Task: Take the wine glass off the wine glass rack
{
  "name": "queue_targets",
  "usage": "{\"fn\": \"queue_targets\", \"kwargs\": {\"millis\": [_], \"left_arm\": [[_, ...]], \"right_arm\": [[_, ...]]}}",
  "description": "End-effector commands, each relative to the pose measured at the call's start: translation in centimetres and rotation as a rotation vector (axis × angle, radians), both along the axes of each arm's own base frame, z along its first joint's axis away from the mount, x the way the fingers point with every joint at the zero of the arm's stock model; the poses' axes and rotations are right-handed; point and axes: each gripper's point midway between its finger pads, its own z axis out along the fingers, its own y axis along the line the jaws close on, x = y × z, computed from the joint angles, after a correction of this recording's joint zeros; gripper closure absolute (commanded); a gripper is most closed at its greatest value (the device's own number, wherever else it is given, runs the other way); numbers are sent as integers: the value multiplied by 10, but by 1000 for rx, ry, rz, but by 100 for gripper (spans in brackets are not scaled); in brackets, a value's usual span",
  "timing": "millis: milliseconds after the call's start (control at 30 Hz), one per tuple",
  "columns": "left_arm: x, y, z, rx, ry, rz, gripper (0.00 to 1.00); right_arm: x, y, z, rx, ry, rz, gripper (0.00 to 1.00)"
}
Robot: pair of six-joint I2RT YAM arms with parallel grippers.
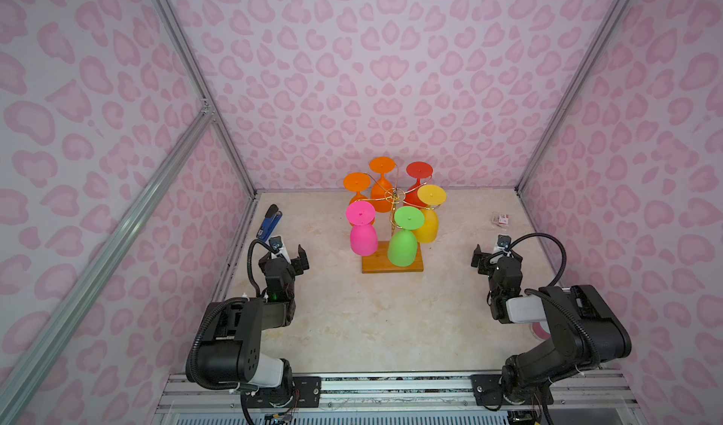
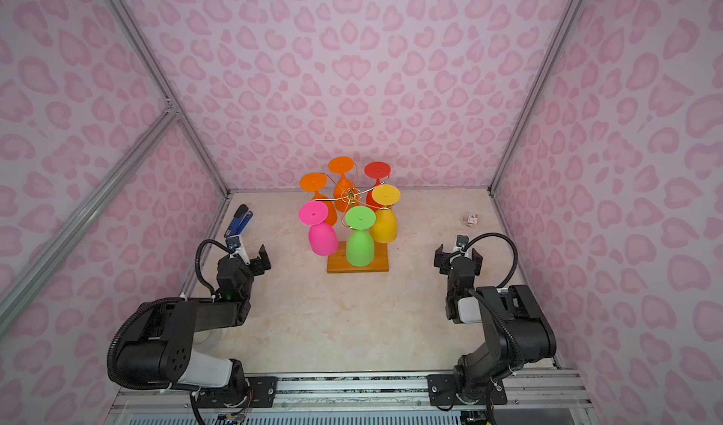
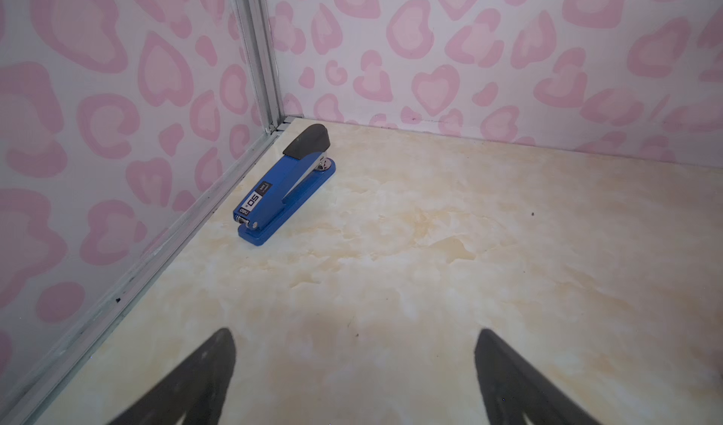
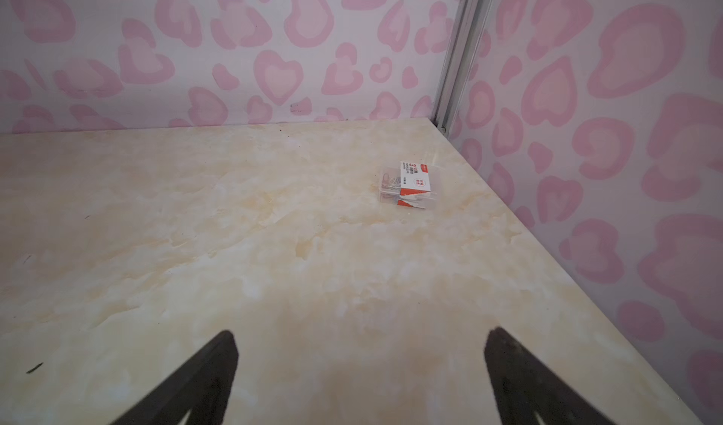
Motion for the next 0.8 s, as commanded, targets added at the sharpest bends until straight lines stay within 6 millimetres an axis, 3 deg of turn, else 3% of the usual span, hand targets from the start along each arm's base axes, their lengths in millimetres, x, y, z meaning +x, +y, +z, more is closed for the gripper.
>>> {"fn": "queue_targets", "kwargs": {"millis": [0, 767], "left_arm": [[3, 0, 5, 8, -19, -1, 3], [3, 1, 6, 8, -19, 0, 3]], "right_arm": [[1, 0, 3, -2, -14, 0, 1], [4, 0, 1, 32, -6, 35, 1]]}}
